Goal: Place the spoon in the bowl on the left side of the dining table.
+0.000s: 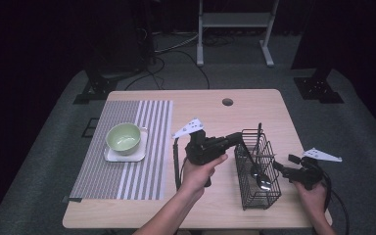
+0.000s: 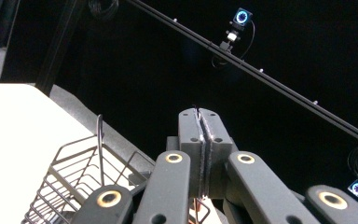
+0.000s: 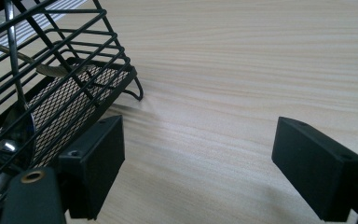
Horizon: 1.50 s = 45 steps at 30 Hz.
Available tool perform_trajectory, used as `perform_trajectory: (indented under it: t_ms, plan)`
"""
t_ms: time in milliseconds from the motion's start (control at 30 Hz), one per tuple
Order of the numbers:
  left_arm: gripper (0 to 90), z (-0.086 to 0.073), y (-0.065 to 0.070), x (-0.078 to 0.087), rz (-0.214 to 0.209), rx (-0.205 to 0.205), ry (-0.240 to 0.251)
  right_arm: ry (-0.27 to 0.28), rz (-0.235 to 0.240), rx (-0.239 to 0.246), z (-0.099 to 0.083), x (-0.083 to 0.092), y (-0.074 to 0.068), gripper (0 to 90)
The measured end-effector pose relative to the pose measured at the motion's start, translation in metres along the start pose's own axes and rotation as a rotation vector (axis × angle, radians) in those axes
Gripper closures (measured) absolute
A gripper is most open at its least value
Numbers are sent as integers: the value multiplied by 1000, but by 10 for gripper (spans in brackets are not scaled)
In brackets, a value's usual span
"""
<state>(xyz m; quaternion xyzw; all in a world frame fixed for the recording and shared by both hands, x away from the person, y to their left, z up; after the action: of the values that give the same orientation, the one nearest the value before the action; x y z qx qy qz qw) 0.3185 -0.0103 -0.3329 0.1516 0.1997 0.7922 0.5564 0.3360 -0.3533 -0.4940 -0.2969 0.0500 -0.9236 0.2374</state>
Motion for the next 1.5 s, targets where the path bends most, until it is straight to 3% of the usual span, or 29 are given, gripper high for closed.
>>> perform_trajectory:
  t_ms: [400,1500]
  plan:
    - [893,8,-3,12,18,9,25,-1,-2,1,0,0,0,161]
    - [893,10,-25,56,91,48,79,-8,-13,4,0,-1,-1,160]
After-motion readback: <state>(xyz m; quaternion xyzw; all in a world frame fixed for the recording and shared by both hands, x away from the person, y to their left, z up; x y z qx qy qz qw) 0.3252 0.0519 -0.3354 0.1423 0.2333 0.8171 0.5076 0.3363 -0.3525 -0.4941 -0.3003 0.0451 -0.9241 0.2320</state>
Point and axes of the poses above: each handheld gripper's, and its own axes: x roughly backward along the jaws, z roughly out of its top, y roughly to its right, the point moved 2 cm from there along -x, roughly forward along the jaws, and after that the axes turned 2 degrees about -y, right-handed, at the moved point
